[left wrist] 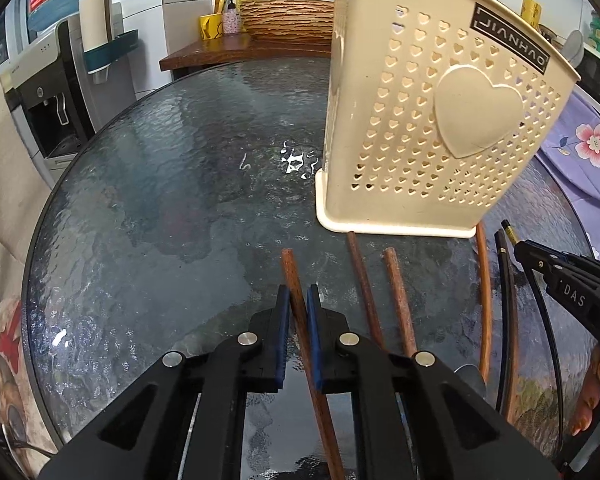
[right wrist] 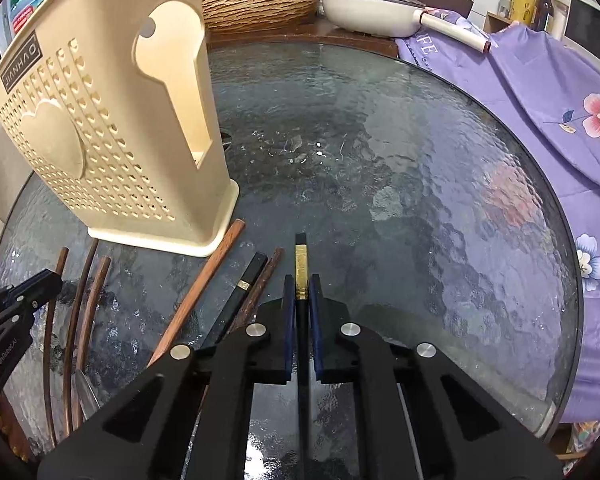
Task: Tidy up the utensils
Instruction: 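Grasp a brown wooden chopstick with the left tool while the right tool grasps a gold-tipped black chopstick, then insert the brown chopstick into the basket with the left tool while the right tool inserts the black chopstick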
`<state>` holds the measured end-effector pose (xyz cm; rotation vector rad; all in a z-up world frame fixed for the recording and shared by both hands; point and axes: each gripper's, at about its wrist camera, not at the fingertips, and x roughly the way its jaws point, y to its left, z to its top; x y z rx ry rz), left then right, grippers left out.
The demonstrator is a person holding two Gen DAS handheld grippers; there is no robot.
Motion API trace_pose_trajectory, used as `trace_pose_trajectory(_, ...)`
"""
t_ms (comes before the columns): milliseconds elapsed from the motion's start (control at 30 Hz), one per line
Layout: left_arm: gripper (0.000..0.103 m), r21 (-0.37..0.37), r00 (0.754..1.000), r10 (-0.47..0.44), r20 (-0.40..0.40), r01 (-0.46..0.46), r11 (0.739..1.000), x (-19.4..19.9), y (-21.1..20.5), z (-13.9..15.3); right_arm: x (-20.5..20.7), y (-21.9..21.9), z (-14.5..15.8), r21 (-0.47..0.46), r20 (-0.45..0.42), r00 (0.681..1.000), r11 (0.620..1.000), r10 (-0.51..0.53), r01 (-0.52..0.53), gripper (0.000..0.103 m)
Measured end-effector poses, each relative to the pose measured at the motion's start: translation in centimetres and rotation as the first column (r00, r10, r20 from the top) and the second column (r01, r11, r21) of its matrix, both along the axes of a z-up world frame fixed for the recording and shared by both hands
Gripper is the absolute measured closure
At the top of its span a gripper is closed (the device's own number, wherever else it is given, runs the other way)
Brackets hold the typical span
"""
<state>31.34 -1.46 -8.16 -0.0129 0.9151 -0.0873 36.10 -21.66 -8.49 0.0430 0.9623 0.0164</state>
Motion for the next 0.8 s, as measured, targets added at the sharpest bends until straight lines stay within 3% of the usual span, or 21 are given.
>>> trace_pose_trajectory(267, 0.095, -0.022, 1.000, -0.008, -0.003, 0.007, 1.000, -0.7, -0.4, 0.0, -0.3, -0.1, -0.1, -0.001, 0.002, 1.000, 1.000, 0.006, -0.006, 0.095)
trace_pose_trajectory(533, 0.095, -0.063, 1.000, -0.005, -0.001, 0.004, 0.998, -0.7, 0.2, 0.2, -1.6, -0.5, 0.5, 0.054, 0.044, 0.999, 0.998, 0.012, -0.014, 0.095)
trace_pose_trajectory(800, 0.096, -0.152, 0.997, 0.002, 0.072, 0.009, 0.988, -1.8, 2.1, 4.2, -3.5, -1.2, 3.7, 0.078, 0.157, 0.988, 0.997, 0.016, -0.028, 0.095)
